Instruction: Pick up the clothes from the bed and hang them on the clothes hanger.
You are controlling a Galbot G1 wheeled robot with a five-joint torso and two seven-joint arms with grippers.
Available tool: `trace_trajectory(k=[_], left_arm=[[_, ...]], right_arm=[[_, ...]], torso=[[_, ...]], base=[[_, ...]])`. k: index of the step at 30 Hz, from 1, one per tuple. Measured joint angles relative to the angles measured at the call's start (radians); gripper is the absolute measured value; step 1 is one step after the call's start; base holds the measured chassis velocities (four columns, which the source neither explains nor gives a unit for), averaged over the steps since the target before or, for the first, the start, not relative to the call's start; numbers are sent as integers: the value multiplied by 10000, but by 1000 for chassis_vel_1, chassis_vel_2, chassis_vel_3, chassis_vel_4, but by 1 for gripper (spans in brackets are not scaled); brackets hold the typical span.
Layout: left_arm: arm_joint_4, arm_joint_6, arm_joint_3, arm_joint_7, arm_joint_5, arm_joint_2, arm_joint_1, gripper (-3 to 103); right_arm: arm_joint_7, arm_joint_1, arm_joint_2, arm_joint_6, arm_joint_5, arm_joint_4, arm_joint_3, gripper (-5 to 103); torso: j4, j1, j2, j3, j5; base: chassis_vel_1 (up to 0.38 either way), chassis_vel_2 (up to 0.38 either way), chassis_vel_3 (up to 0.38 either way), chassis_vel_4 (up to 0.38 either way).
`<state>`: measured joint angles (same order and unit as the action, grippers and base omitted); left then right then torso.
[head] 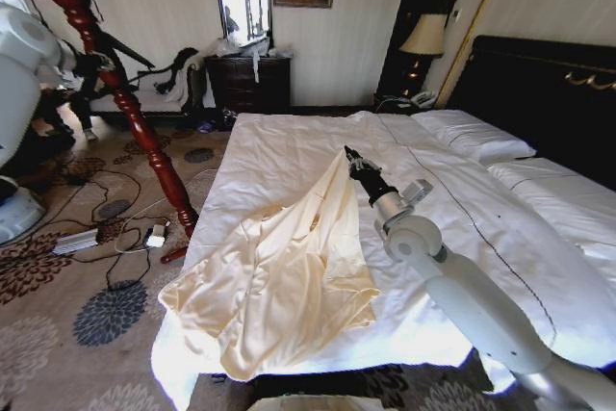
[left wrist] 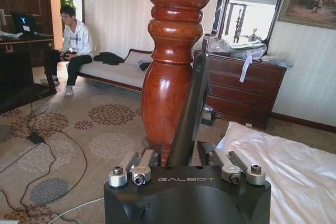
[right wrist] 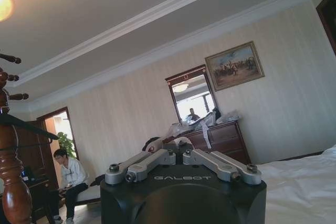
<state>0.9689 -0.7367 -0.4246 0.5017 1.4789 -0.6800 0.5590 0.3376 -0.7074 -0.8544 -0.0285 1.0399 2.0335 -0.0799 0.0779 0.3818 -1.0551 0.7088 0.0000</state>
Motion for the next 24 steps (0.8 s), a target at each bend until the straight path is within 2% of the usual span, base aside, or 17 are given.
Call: trace_trajectory(k=[2,3,6,9,10,11,14,15,19,24], left_arm=[[69,1,42,-6,4,14,-53,30],[69,1,42,-6,4,14,-53,30],[207,1,88,-180,-128,34,-140,19],[247,88,103,-333,-269,68,-153,18],[318,268,149,-531,-391,91,-152,18],[380,374,165,-649,-431,100,-133,18],[557,548,169,-755,-445,110,-13,18],[683,602,171,-782,-406,111,70,18],[1312,618,162,-753,66,121,244,18],[2370,649,187,-468,746,211,254,18]], right_arm=[[-3,-48,29,3,-2,21,-83,1],[-3,-48,29,3,-2,21,-83,1],[-4,-102,86,10,-2,49,-155,1],[-5,-110,102,16,-3,56,-164,1],[-6,-109,102,18,-2,57,-164,1],[-6,-102,100,19,-3,56,-155,1],[-7,-74,84,19,-14,47,-125,1],[-7,-63,73,19,-22,40,-109,1],[-8,-50,31,20,-48,32,-81,1],[-7,-112,15,24,-82,23,-104,1]], torso=[[0,0,0,0,-1],[0,0,0,0,-1],[12,0,0,0,2],[11,1,0,0,2],[-3,2,0,0,0],[-7,1,0,0,-5],[-8,1,0,0,-12],[-8,1,0,0,-4],[6,2,0,1,-4],[-2,0,-1,-1,5]], base=[[0,0,0,0],[0,0,0,0],[0,0,0,0],[0,0,0,0],[0,0,0,0],[0,0,0,0],[0,0,0,0],[0,0,0,0],[0,0,0,0],[0,0,0,0]])
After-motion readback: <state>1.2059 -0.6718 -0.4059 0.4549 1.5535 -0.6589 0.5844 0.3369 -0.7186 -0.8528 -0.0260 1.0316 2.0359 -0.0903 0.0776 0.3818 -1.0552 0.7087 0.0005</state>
